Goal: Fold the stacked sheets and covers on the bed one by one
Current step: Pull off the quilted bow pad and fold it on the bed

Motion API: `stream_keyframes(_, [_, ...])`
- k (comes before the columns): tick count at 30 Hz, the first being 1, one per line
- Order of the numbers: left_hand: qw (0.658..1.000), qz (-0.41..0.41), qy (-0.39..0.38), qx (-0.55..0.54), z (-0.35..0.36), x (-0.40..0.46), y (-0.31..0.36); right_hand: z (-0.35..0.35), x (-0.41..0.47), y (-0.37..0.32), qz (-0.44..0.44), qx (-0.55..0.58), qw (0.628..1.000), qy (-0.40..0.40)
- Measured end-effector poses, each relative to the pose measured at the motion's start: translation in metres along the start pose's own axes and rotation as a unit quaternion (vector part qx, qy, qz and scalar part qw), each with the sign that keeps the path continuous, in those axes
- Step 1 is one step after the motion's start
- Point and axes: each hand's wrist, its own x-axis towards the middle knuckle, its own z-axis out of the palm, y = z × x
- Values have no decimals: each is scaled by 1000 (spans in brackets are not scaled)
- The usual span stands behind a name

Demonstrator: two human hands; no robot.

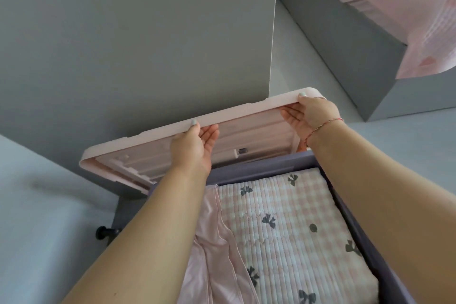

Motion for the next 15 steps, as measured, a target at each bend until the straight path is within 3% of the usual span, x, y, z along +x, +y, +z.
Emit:
stream_keyframes(10, [995,-96,-15,18,15,-115,5,-49,-76,-51,29,51,992,115])
stream_keyframes(15, [990,-118,75,-11,0,-134,18,-70,-101,-50,69,43,988,131])
